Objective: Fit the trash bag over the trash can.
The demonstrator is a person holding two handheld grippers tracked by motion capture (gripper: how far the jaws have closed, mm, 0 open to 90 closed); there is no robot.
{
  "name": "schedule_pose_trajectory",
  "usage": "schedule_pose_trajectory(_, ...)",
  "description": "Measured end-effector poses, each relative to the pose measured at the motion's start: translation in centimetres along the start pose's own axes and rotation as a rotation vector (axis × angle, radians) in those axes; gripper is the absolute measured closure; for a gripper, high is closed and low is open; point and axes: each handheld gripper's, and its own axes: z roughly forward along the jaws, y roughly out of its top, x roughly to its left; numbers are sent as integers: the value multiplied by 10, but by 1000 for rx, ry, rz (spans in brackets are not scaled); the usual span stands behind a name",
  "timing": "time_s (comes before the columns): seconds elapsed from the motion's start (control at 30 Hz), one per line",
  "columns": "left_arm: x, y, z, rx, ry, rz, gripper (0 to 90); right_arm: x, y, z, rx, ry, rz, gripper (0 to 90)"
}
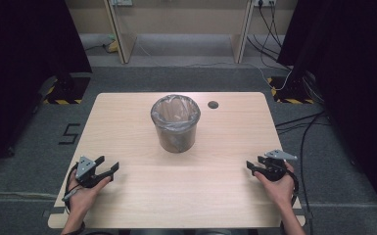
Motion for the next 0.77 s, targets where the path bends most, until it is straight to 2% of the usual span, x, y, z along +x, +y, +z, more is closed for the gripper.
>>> schedule_pose_trajectory(0.07, -1, 0, 0, -2, 11, 1, 305, -1, -2, 1, -1, -4, -3, 421)
schedule_pose_trajectory(0.2, -3, 0, 0, -5, 21, 10, 305, -4, -3, 2, 14, 2, 23, 420)
schedule_pose_trajectory(0.77, -6, 0, 0, 0, 34, 20, 305, -2, -3, 2, 26, -5, 9, 418)
